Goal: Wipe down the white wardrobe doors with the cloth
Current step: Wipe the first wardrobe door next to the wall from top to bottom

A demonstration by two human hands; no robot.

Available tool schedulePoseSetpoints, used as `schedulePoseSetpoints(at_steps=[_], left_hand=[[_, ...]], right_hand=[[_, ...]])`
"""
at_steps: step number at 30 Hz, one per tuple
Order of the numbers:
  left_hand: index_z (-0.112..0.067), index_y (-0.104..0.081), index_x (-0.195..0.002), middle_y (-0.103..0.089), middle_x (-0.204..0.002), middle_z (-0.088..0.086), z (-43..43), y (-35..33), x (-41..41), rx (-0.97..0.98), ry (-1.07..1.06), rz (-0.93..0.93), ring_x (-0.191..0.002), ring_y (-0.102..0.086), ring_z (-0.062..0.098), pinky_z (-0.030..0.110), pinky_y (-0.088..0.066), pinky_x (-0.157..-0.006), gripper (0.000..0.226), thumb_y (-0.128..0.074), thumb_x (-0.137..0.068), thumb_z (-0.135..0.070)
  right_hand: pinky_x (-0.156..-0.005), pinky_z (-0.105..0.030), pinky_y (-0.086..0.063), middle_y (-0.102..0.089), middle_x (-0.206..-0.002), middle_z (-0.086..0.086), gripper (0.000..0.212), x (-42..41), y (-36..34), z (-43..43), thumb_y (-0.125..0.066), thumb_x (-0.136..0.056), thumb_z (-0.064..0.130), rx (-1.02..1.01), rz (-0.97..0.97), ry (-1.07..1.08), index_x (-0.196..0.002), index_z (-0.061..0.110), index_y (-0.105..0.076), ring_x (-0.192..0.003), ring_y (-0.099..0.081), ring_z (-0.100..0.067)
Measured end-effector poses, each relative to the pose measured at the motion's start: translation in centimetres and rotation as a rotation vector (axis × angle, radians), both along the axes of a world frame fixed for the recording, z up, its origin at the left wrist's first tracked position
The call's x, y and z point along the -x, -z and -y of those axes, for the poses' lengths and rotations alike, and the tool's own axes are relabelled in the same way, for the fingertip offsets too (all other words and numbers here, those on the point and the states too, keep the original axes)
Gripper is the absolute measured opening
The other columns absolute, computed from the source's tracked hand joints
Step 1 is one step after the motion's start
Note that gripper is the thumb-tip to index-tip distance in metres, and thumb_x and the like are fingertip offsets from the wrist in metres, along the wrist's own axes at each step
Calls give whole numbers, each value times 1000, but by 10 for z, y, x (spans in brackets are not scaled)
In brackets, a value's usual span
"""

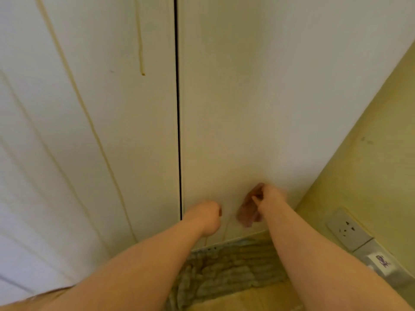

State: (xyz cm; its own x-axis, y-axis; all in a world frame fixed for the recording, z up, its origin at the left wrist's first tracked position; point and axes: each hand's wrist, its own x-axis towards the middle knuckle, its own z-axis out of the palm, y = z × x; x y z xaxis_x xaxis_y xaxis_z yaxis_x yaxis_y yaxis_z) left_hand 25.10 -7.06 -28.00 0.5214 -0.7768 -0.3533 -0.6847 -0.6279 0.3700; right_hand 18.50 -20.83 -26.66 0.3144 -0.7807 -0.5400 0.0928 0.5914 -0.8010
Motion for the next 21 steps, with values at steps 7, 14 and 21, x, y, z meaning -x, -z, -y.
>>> schedulePoseSetpoints(at_steps=[7, 14, 21], left_hand=[[-11, -49, -133, -50, -136, 11, -4, 4, -6, 15, -29, -50, -124, -46, 26, 28, -38, -97, 42, -35, -94, -2], [-13, -49, -132, -50, -135, 10, -1, 9, -11, 32, -24, -58, -123, -47, 26, 29, -38, -97, 43, -36, -93, -2], [-13, -51, -129, -52, -133, 10, -7, 19, -16, 26, -40, -43, -121, -49, 26, 29, -40, -95, 41, -37, -93, -3]], right_hand=[[-73, -30, -50, -53, -92, -8, 37, 8, 2, 27, -31, -88, -17, 121, 36, 164, -104, 3, -57, -96, -46, -23], [-87, -33, -51, -47, -76, -14, 21, 1, 3, 12, -39, -87, -16, 3, -66, -11, -74, -1, -47, -73, -48, -24], [-43, -29, -53, -51, -110, -16, 26, -8, 21, 5, -46, -88, -11, -86, -138, 26, -108, 4, -54, -113, -52, -32]])
